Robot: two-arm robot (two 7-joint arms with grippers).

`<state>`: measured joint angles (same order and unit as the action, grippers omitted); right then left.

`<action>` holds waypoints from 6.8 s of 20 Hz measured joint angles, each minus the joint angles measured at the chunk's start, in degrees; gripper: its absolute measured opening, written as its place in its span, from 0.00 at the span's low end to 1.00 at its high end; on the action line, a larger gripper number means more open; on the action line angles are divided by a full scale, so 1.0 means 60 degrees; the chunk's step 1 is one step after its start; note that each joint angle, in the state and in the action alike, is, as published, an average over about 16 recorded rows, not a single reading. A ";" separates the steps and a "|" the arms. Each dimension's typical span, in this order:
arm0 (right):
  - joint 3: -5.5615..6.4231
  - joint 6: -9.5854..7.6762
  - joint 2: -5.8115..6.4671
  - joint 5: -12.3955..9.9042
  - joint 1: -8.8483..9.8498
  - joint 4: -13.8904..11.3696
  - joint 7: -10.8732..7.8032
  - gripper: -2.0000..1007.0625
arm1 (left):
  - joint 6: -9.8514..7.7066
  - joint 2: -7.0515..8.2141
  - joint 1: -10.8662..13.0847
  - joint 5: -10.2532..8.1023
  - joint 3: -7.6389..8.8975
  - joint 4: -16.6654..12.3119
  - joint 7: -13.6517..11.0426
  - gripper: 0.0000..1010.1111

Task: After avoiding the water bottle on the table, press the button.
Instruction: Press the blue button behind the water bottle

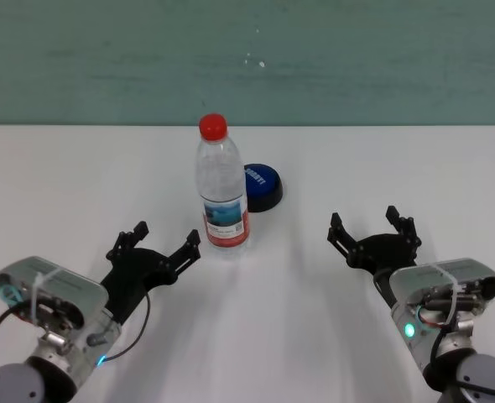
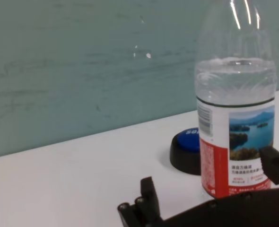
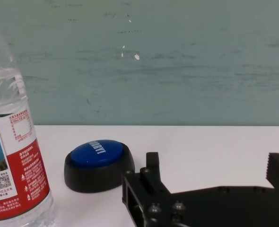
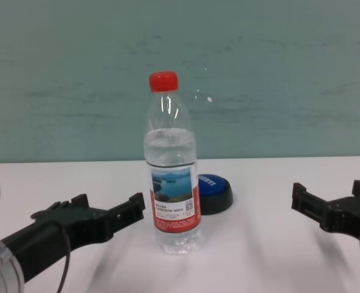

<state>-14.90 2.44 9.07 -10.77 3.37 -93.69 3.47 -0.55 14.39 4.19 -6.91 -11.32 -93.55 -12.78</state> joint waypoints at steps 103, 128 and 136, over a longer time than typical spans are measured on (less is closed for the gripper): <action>0.0000 0.0000 0.0000 0.0000 0.0000 0.0000 0.0000 1.00 | -0.0538 0.0219 -0.3424 0.1276 0.0138 0.3029 -0.0363 0.99; 0.0000 0.0000 0.0000 0.0000 0.0000 0.0000 0.0000 1.00 | -0.0128 0.0060 -0.4368 0.1401 -0.0608 0.4044 -0.0670 0.99; 0.0000 0.0000 0.0000 0.0000 0.0000 0.0000 0.0000 1.00 | -0.0033 0.0036 -0.4517 0.1387 -0.0757 0.4186 -0.0739 0.99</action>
<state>-14.90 2.44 9.07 -10.77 3.37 -93.69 3.47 -0.75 14.60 -22.91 1.41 -15.86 -68.43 -17.21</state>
